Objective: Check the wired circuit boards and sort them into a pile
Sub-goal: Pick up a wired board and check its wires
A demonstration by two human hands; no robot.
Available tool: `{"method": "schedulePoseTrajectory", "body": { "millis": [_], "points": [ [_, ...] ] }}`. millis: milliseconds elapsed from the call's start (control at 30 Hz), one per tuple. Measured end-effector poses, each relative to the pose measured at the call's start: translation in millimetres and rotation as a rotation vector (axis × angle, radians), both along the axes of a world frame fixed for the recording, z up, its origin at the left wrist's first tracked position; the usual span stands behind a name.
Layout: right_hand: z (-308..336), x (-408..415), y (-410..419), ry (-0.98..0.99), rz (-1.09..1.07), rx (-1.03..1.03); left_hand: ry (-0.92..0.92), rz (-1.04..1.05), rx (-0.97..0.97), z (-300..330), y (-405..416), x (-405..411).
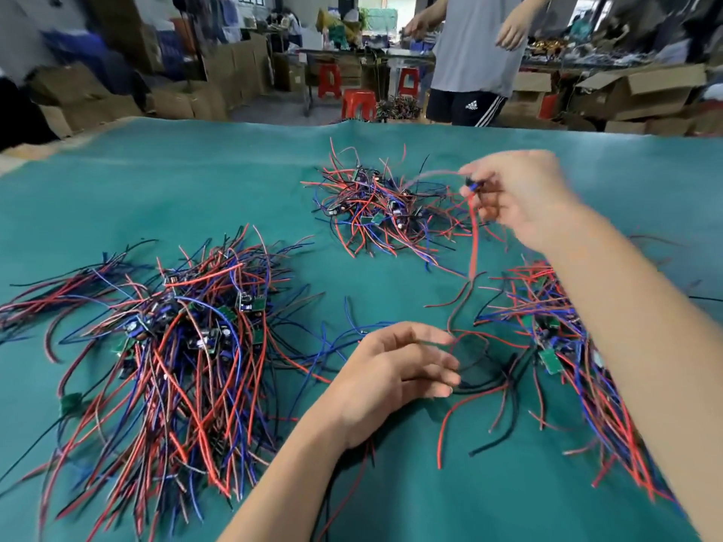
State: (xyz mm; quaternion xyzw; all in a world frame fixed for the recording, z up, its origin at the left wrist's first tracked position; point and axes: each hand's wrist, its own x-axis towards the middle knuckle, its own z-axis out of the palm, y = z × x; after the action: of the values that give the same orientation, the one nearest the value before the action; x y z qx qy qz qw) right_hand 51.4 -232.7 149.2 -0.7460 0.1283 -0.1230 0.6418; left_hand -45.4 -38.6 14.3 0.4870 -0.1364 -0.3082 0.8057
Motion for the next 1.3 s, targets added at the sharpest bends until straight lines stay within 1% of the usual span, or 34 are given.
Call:
{"method": "schedulePoseTrajectory", "body": {
  "millis": [33, 67, 100, 200, 300, 400, 500, 600, 633, 733, 900, 967, 1033, 1200, 1300],
  "points": [
    [1.9, -20.3, -1.5, 0.006, 0.08, 0.145, 0.014, 0.007, -0.019, 0.9, -0.3, -0.2],
    [-1.9, -40.4, 0.1, 0.02, 0.153, 0.245, 0.033, 0.018, -0.041, 1.8, -0.9, 0.1],
    [-10.5, -59.7, 4.5, 0.043, 0.205, 0.301, 0.058, 0.034, -0.061, 3.0, -1.9, 0.4],
    [-57.1, -96.3, 28.3, 0.107, 0.25, 0.329, 0.095, 0.056, -0.058, 6.6, -4.3, 1.9],
    [-95.8, -106.6, 44.9, 0.082, 0.2, 0.334, 0.028, 0.091, -0.003, 5.9, -4.9, 3.4],
    [-107.8, -106.8, 45.6, 0.074, 0.236, 0.437, -0.018, 0.169, 0.029, 0.7, -3.0, 2.8],
    [-110.4, -109.1, 39.2, 0.049, 0.264, 0.385, -0.038, 0.192, 0.048, -1.1, -3.4, 1.7],
    [-113.1, -109.2, 35.1, -0.005, 0.219, 0.24, -0.067, 0.198, 0.102, -1.3, -3.7, 1.7],
    [-113.1, -108.9, 35.0, -0.017, 0.212, 0.221, -0.073, 0.198, 0.111, -1.1, -3.5, 1.8],
    [-113.5, -108.9, 35.3, -0.037, 0.211, 0.25, -0.079, 0.21, 0.127, -1.6, -2.1, 1.3],
    [-112.1, -109.4, 29.9, -0.012, 0.152, 0.312, -0.12, 0.187, 0.138, -0.8, -1.7, -0.3],
    [-113.2, -107.5, 28.0, -0.032, 0.096, 0.244, -0.146, 0.171, 0.143, -0.9, -0.4, -0.2],
    [-117.8, -103.7, 24.5, -0.074, 0.002, 0.154, -0.185, 0.14, 0.153, -0.6, 0.1, -1.1],
    [-124.1, -93.6, 13.4, -0.186, -0.222, 0.005, -0.248, 0.054, 0.173, -0.4, 2.8, -1.7],
    [-125.0, -87.8, 1.7, -0.247, -0.341, -0.007, -0.266, -0.007, 0.174, -0.7, 4.5, -1.7]
  ]
}}
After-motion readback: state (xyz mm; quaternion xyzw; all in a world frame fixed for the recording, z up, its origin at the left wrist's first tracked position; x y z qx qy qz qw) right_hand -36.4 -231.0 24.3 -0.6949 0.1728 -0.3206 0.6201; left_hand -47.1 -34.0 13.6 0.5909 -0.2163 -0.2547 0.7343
